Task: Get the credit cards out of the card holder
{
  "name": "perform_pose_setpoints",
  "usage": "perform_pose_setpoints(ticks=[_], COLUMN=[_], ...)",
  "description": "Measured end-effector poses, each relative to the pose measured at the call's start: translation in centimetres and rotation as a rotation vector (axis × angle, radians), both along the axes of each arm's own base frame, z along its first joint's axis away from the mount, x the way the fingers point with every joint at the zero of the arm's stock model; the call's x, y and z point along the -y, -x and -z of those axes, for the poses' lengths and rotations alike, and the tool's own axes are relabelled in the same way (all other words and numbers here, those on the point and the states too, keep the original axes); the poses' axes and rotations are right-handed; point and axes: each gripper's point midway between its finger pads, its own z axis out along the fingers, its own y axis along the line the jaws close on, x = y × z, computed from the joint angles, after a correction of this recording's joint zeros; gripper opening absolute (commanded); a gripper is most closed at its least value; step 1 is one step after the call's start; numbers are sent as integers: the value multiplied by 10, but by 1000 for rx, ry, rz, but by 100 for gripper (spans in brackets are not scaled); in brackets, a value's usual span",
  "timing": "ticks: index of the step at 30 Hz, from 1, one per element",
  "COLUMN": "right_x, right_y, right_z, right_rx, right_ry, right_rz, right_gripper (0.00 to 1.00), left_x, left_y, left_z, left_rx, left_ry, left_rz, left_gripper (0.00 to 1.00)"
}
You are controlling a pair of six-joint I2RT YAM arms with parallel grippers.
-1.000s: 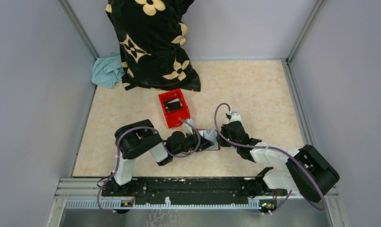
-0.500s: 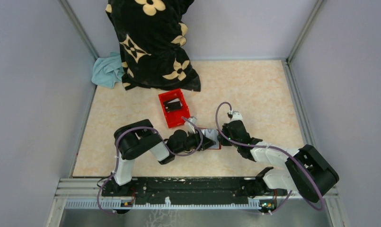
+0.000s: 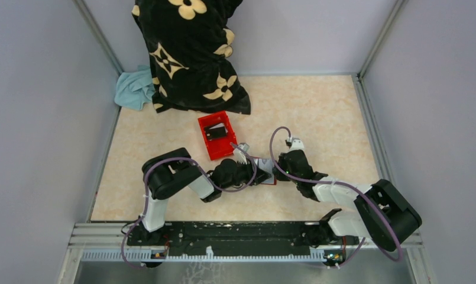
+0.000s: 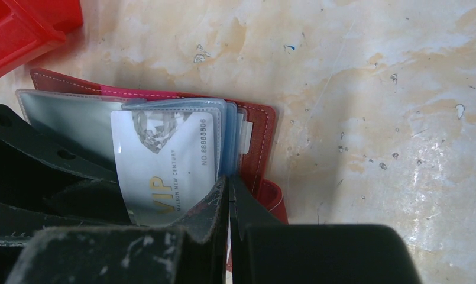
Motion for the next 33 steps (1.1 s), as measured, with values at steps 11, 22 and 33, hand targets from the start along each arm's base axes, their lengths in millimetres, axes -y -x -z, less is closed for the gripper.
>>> perform_pose_setpoints(ticks=[11,22,33], right_x=[-2,-4,-12], right_y=[-3,-4,-5], right_z=[0,1,0], right_rx=[12,19,12], right_ry=[-8,-18,-61], right_rz=[-2,-6,-32], right_gripper=[0,0,0], left_x=[-4,-9,-37], left_y=[0,-2,-5], left_z=[0,0,2], left_rx=[-1,4,-22], left_ry=[-17,-23,17], left_rz=[-6,-2,-12], left_gripper=[38,38,36])
